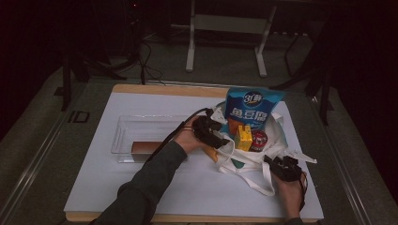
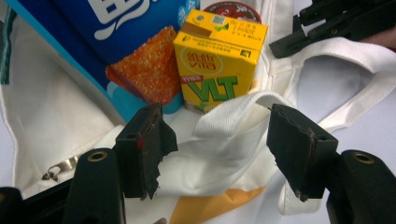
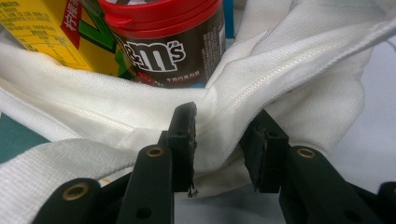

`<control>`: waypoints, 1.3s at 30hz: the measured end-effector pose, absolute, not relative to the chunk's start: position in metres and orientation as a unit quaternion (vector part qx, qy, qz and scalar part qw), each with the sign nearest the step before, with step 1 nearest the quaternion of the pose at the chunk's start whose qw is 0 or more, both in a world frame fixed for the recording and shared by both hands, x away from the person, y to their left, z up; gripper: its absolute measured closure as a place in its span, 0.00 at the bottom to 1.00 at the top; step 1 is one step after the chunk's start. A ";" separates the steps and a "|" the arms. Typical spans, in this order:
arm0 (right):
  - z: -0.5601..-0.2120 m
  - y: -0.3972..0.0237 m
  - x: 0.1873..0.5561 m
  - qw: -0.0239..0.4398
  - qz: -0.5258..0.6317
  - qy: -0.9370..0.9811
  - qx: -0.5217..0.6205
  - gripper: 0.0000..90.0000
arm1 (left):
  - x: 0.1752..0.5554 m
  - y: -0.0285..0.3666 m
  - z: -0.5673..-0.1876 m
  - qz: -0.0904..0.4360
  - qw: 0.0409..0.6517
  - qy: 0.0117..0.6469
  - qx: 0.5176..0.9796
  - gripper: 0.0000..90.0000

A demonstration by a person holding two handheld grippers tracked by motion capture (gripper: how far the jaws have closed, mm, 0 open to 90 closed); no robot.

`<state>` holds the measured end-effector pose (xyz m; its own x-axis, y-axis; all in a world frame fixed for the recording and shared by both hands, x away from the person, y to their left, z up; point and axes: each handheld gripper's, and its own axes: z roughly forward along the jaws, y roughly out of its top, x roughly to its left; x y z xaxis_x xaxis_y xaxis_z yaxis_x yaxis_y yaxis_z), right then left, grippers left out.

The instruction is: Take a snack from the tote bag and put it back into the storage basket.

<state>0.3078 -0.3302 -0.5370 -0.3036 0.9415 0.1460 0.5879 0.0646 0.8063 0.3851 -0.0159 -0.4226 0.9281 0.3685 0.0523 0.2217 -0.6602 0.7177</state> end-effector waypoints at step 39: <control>-0.537 -0.331 0.308 0.212 0.410 0.695 0.551 0.73 | 0.402 -0.059 -0.434 0.097 0.363 0.150 0.914 0.29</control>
<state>0.3081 -0.3310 -0.5370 -0.3027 0.9400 0.1573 0.5926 0.0564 0.8035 0.4023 -0.0595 -0.4336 0.9358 0.3458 0.0685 0.2044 -0.6905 0.6938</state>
